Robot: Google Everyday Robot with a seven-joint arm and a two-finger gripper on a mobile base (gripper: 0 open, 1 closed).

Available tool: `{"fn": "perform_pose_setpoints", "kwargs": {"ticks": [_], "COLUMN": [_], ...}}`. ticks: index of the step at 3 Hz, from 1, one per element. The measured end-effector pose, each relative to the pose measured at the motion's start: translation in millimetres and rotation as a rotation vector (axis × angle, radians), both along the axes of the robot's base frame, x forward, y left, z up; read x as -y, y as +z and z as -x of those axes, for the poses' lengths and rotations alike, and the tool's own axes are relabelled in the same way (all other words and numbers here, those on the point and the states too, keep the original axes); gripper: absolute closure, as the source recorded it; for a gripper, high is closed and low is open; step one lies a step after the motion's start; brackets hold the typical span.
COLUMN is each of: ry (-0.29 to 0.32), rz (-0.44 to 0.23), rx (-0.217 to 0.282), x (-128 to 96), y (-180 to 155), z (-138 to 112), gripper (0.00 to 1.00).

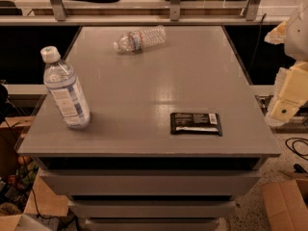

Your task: Knock blue plastic bottle over

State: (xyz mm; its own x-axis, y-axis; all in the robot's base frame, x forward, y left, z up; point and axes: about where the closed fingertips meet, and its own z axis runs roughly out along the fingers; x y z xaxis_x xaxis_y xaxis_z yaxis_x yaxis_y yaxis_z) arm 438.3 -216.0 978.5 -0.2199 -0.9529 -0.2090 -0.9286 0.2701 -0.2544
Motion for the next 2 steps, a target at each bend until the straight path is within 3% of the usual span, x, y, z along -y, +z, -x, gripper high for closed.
{"fn": "perform_pose_setpoints", "kwargs": {"ticks": [1, 2], "ry": [0.0, 0.022], "rz": [0.0, -0.055], "rx": [0.0, 0.006], "x": [0.0, -4.4], "y": [0.0, 1.1], "z": [0.0, -3.6], "gripper": [0.0, 0.0]}}
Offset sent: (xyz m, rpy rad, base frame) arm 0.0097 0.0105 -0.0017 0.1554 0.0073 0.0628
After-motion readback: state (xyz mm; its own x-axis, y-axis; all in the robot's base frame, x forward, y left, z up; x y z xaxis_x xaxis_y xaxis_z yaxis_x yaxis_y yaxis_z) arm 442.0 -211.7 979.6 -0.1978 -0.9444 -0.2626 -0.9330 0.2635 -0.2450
